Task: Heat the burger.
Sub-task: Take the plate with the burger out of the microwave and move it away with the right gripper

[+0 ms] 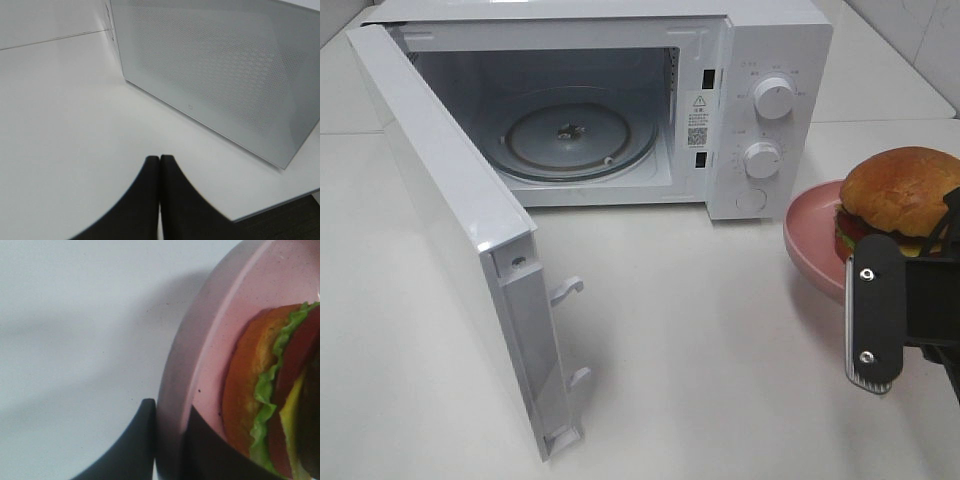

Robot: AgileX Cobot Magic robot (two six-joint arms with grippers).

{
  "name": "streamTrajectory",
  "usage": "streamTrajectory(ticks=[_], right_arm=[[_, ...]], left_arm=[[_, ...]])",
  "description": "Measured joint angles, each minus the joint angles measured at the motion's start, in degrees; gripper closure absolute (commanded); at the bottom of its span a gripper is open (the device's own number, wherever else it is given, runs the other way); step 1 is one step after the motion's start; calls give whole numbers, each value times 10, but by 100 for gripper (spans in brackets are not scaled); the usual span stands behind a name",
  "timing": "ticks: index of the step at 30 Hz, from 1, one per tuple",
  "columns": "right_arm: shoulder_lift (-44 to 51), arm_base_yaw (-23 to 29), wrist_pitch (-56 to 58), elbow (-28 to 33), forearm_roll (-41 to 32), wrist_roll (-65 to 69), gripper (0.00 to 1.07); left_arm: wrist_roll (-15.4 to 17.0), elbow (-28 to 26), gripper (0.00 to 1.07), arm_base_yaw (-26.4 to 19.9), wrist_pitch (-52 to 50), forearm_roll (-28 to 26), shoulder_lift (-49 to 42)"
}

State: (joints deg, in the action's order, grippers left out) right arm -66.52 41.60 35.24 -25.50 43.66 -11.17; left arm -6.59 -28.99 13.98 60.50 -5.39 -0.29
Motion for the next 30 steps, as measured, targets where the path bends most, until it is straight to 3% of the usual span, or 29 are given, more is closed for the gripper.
streamTrajectory(ticks=[9,12,20,30], right_arm=[[-111,0,-5,-1,126,198,107],[-137,-6,-9,-8,134,235,107],[-226,-112,-50,-41,141,319,107],[-274,-175,-84,-72,146,349,107]], left_arm=[[0,0,106,0,0,0,0],[0,0,106,0,0,0,0],[0,0,106,0,0,0,0],[0,0,106,0,0,0,0]])
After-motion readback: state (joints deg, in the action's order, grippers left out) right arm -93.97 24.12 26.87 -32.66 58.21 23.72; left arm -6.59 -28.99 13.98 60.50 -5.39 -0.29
